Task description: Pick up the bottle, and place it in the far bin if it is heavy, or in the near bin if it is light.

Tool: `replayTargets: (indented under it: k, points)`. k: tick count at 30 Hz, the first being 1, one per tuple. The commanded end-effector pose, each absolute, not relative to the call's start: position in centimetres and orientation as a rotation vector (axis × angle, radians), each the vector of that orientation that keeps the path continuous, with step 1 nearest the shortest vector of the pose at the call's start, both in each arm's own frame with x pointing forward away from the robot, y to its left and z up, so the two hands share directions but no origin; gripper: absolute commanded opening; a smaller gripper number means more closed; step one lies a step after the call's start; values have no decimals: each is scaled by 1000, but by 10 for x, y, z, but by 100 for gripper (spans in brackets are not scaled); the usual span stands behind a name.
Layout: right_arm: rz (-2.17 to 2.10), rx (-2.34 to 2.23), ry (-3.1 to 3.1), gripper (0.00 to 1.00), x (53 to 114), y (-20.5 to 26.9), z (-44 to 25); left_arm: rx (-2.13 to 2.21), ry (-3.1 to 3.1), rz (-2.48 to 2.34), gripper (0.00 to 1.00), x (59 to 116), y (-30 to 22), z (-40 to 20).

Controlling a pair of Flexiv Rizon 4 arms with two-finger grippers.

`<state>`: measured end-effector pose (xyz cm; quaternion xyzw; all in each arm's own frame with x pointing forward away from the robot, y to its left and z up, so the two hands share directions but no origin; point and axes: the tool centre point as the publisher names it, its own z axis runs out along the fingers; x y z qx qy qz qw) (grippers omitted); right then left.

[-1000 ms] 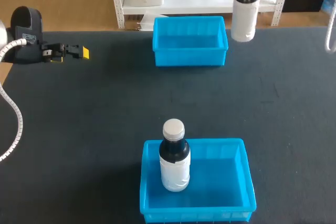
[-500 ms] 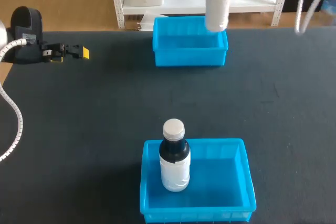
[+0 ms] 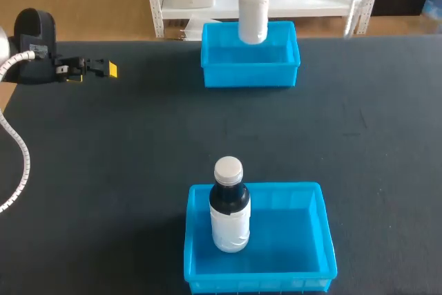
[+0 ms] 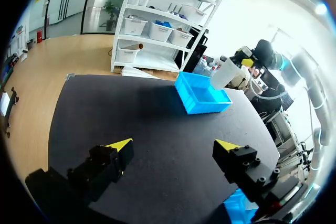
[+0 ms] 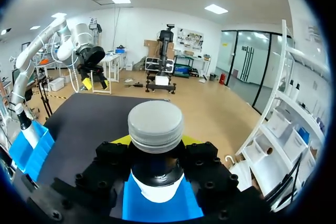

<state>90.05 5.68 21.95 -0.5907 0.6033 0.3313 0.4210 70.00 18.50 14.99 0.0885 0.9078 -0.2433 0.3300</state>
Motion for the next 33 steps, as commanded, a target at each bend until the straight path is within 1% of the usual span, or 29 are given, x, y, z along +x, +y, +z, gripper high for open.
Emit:
replayTargets:
  k: [1,13,33]
  points:
    - [969,-1571,1474,0,923,70,212,231,2374,-636,100,700,185,150]
    - [1056,-1586,1469,0,927,92,186,231,2374,-636,100,700,185,150]
    - [1203,-1550,1495,0,939,103,143,231,2374,-636,100,700,185,150]
